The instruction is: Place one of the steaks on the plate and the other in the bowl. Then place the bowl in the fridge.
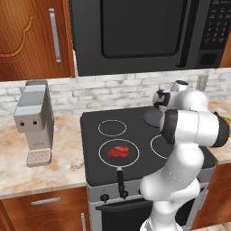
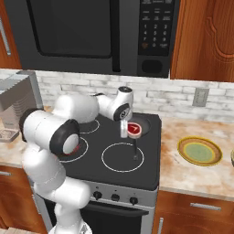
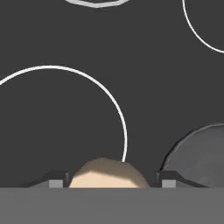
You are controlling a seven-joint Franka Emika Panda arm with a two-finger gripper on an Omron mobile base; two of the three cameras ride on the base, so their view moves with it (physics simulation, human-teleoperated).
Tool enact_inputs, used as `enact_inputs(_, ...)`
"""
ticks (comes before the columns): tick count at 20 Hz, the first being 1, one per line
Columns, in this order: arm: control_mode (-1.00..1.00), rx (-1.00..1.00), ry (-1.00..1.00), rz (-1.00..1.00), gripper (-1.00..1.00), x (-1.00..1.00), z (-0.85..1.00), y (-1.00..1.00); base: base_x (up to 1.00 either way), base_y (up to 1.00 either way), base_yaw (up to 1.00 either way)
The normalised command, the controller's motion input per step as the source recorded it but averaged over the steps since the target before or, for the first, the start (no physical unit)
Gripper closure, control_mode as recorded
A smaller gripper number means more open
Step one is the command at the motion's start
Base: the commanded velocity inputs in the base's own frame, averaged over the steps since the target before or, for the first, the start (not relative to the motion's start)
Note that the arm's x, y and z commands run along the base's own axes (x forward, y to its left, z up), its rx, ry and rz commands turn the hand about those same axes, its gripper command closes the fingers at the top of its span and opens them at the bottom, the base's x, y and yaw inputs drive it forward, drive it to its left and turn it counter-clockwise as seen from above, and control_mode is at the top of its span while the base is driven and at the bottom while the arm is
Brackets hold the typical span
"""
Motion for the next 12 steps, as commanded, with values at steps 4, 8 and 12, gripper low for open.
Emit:
enact_inputs(4, -1.00, -0.01, 0.00, 0.05, 1.00, -0.94, 0.29, 0.16, 0.00, 0.00, 0.00)
enact_inputs(8, -1.00, -0.01, 0.00, 0.06, 1.00, -0.76, 0.32, 0.20, 0.00, 0.00, 0.00)
enact_inputs(12, -1.00, 0.00, 0.00, 0.08, 1.00, -0.39, 0.11, 0.15, 0.00, 0.00, 0.00)
